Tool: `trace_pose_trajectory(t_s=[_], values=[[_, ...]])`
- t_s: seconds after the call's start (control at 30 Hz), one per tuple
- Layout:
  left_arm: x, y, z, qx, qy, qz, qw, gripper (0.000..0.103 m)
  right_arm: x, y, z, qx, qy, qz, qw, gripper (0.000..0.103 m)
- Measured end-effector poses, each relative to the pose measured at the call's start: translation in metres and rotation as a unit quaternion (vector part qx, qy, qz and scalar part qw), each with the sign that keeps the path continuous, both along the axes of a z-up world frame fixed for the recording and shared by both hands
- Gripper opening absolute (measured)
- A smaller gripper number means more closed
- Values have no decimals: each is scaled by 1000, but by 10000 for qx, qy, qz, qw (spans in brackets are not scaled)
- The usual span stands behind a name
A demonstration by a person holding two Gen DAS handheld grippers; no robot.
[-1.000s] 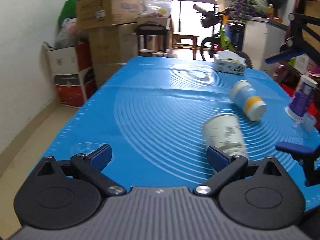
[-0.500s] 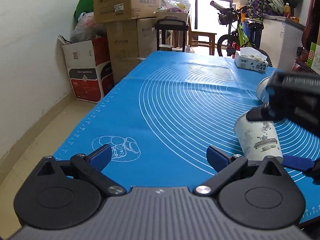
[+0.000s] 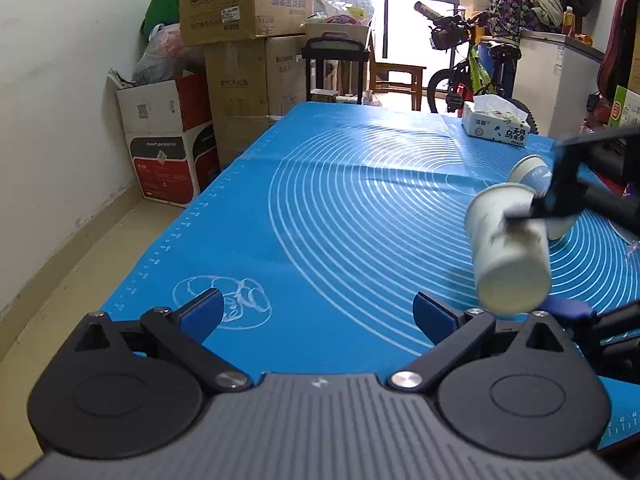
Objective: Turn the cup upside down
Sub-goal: 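Rotate the right tool to turn the held white cup rim-down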
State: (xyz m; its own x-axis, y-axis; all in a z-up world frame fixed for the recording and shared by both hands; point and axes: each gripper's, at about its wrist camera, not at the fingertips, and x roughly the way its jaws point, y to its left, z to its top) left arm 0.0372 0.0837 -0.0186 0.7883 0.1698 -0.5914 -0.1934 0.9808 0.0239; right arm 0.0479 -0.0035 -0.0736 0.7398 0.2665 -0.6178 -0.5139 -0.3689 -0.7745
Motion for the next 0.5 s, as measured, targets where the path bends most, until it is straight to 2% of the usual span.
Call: trace_pose_trajectory(t_s=[0.03, 0.1, 0.17, 0.27, 0.37, 0.4, 0.43, 0.5], values=[[1, -1, 1, 4, -14, -30, 10000, 100, 4, 0, 9, 408, 192, -306, 9985, 56], [4, -4, 2, 4, -47, -72, 10000, 100, 13, -5, 25, 1257, 557, -929, 9861, 56], [8, -7, 4, -20, -72, -121, 9999, 100, 23, -12, 37, 2073, 902, -1553, 9617, 56], [13, -14, 7, -22, -111, -221, 9997, 100, 41, -46, 67, 3269, 1406, -2468, 9013, 56], [17, -23, 9, 27, -169, -325, 9993, 100, 61, -78, 79, 4330, 1986, -3281, 8157, 56], [18, -26, 10, 50, -189, -367, 9991, 100, 65, -91, 80, 4550, 2150, -3467, 7916, 56], [20, -28, 11, 73, -219, -403, 9989, 100, 71, -101, 80, 4802, 2354, -3676, 7608, 56], [22, -32, 11, 104, -294, -452, 9985, 100, 75, -121, 73, 5168, 2668, -3982, 7093, 56]])
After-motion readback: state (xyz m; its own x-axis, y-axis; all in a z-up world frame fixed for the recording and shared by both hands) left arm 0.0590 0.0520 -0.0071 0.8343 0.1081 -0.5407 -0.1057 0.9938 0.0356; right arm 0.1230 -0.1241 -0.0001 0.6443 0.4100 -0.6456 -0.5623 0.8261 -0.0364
